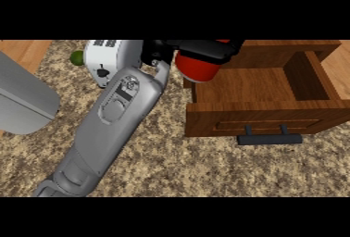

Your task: Pick up the can, place it into the drawer and close the drawer

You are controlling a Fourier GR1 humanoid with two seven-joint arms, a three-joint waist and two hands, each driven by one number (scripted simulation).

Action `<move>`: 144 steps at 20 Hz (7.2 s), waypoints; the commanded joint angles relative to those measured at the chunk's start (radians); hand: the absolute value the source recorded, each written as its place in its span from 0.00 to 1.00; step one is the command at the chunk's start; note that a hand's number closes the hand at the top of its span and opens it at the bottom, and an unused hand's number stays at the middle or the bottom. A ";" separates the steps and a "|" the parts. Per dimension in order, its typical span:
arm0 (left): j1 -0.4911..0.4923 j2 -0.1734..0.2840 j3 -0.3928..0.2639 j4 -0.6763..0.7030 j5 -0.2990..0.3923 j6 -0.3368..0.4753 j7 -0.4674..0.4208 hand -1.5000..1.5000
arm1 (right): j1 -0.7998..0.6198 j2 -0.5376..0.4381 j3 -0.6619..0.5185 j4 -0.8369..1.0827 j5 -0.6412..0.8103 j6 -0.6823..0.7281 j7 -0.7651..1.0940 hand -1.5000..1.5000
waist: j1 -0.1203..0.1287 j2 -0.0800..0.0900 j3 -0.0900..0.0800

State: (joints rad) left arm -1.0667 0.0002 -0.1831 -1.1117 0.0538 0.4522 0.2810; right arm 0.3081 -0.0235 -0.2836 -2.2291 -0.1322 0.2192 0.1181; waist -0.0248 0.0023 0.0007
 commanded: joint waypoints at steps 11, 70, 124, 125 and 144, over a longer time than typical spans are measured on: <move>-0.345 0.000 -0.068 0.405 0.170 0.095 -0.039 1.00 | -0.043 -0.011 -0.011 0.021 -0.006 0.007 0.015 0.00 | -0.019 0.004 0.000; -0.313 0.000 -0.436 0.696 0.600 0.348 -0.390 0.00 | -0.263 -0.139 0.084 0.031 0.308 -0.019 -0.068 0.00 | -0.089 0.028 0.000; -0.110 0.401 -0.442 0.089 0.505 0.331 -0.009 0.00 | -0.954 -0.105 0.174 1.490 1.343 -0.847 -0.230 0.00 | 0.099 0.010 0.002; -0.055 0.405 -0.449 0.051 0.491 0.342 -0.039 0.00 | -1.018 -0.141 0.148 1.506 1.316 -0.818 -0.247 0.00 | 0.094 0.007 0.001; 0.153 0.535 -0.429 -0.193 0.439 0.310 -0.020 0.00 | -1.406 -0.213 0.027 1.934 1.342 -0.935 -0.223 0.00 | 0.123 0.030 0.002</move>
State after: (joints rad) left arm -0.9272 0.5177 -0.6218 -1.2915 0.5018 0.7777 0.2636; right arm -1.0017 -0.2204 -0.2217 -0.3493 1.2354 -0.7319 -0.1067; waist 0.0821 0.0185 -0.0022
